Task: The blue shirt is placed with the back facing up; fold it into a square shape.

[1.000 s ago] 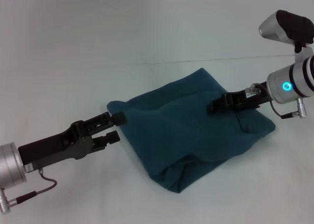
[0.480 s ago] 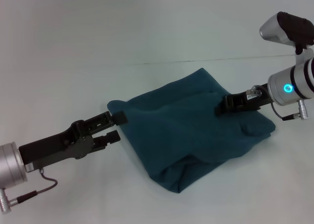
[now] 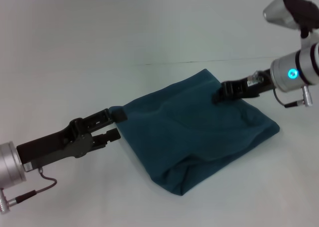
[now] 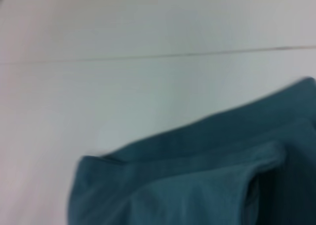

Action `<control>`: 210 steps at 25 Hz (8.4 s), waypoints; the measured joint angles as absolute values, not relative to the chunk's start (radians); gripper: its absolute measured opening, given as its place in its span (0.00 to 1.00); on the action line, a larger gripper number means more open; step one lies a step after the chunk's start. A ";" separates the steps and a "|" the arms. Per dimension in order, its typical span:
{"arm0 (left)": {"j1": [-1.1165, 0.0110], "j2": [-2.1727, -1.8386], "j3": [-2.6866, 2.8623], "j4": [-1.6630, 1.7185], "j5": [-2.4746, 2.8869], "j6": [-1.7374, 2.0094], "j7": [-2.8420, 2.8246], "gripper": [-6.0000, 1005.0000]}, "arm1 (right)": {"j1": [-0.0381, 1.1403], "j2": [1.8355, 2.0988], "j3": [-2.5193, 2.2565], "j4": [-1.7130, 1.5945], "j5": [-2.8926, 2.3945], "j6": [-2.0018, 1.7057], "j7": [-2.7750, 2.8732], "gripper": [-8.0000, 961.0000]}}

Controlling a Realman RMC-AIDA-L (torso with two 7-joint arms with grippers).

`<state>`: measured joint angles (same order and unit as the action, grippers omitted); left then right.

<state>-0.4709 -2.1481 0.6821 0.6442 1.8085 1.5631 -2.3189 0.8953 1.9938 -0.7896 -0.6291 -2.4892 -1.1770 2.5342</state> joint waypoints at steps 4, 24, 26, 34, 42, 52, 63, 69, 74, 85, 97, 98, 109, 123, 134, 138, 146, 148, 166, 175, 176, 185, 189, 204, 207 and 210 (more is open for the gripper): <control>-0.471 -2.146 0.670 0.644 1.803 1.564 -2.318 0.90 | 0.894 2.003 -0.790 -0.718 -2.471 -1.259 2.554 0.06; -0.474 -2.143 0.648 0.643 1.802 1.536 -2.316 0.90 | 0.953 1.980 -0.878 -0.698 -2.548 -1.161 2.577 0.06; -0.474 -2.144 0.647 0.643 1.802 1.535 -2.316 0.90 | 0.966 1.980 -0.892 -0.668 -2.564 -1.132 2.576 0.06; -0.474 -2.148 0.646 0.643 1.802 1.534 -2.318 0.90 | 0.958 1.984 -0.888 -0.707 -2.576 -1.156 2.589 0.06; -0.474 -2.146 0.646 0.643 1.802 1.526 -2.323 0.90 | 0.947 1.989 -0.868 -0.970 -2.446 -1.424 2.648 0.06; -0.475 -2.147 0.648 0.641 1.802 1.523 -2.321 0.90 | 0.956 1.982 -0.911 -0.740 -2.622 -1.163 2.618 0.06; -0.478 -2.148 0.648 0.639 1.802 1.523 -2.322 0.90 | 0.942 1.993 -1.011 -0.647 -2.627 -1.004 2.583 0.06; -0.480 -2.148 0.645 0.628 1.802 1.523 -2.321 0.90 | 0.942 2.000 -1.025 -0.634 -2.674 -0.972 2.620 0.10; -0.485 -2.147 0.644 0.627 1.802 1.522 -2.318 0.90 | 0.948 2.002 -1.021 -0.634 -2.722 -0.970 2.656 0.14; -0.496 -2.146 0.644 0.616 1.802 1.519 -2.317 0.90 | 0.930 1.968 -1.008 -0.620 -2.737 -0.938 2.728 0.39; -0.497 -2.148 0.644 0.616 1.802 1.523 -2.316 0.90 | 0.856 1.929 -0.852 -0.803 -2.623 -1.185 2.711 0.61; -0.496 -2.148 0.644 0.617 1.802 1.524 -2.316 0.90 | 0.848 1.923 -0.835 -0.813 -2.576 -1.241 2.687 0.61; -0.495 -2.145 0.645 0.617 1.802 1.527 -2.323 0.90 | 0.769 1.857 -0.780 -0.807 -2.480 -1.557 2.649 0.61; -0.505 -2.149 0.650 0.617 1.802 1.519 -2.324 0.90 | 0.737 1.871 -0.764 -0.771 -2.561 -1.497 2.702 0.61; -0.499 -2.151 0.649 0.616 1.802 1.517 -2.322 0.90 | 0.766 1.878 -0.785 -0.679 -2.565 -1.406 2.721 0.60; -0.500 -2.151 0.648 0.608 1.802 1.515 -2.319 0.90 | 0.765 1.876 -0.781 -0.685 -2.586 -1.405 2.735 0.50; -0.508 -2.151 0.650 0.604 1.802 1.508 -2.317 0.90 | 0.762 1.870 -0.779 -0.687 -2.587 -1.396 2.735 0.21; -0.508 -2.151 0.649 0.604 1.802 1.508 -2.317 0.90 | 0.761 1.868 -0.778 -0.687 -2.588 -1.394 2.735 0.13; -0.505 -2.149 0.650 0.604 1.804 1.499 -2.316 0.90 | 0.738 1.862 -0.771 -0.739 -2.584 -1.462 2.733 0.05; -0.504 -2.150 0.652 0.604 1.803 1.499 -2.316 0.90 | 0.738 1.868 -0.764 -0.739 -2.582 -1.433 2.735 0.29; -0.504 -2.150 0.652 0.604 1.803 1.499 -2.316 0.90 | 0.738 1.870 -0.764 -0.739 -2.582 -1.430 2.735 0.33; -0.507 -2.151 0.652 0.604 1.805 1.496 -2.316 0.90 | 0.748 1.893 -0.773 -0.714 -2.586 -1.374 2.740 0.48; -0.504 -2.149 0.650 0.604 1.805 1.495 -2.316 0.90 | 0.748 1.894 -0.773 -0.712 -2.586 -1.365 2.749 0.45; -0.504 -2.149 0.650 0.604 1.810 1.496 -2.316 0.90 | 0.746 1.894 -0.765 -0.725 -2.581 -1.380 2.750 0.09; -0.506 -2.149 0.652 0.604 1.809 1.496 -2.316 0.90 | 0.744 1.884 -0.755 -0.737 -2.580 -1.414 2.753 0.06; -0.506 -2.149 0.652 0.604 1.807 1.496 -2.316 0.90 | 0.734 1.880 -0.737 -0.779 -2.584 -1.443 2.764 0.06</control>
<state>-0.5061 -2.1491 0.6520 0.6044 1.8068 1.4957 -2.3163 0.7343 1.8800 -0.7368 -0.7793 -2.5836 -1.4427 2.7637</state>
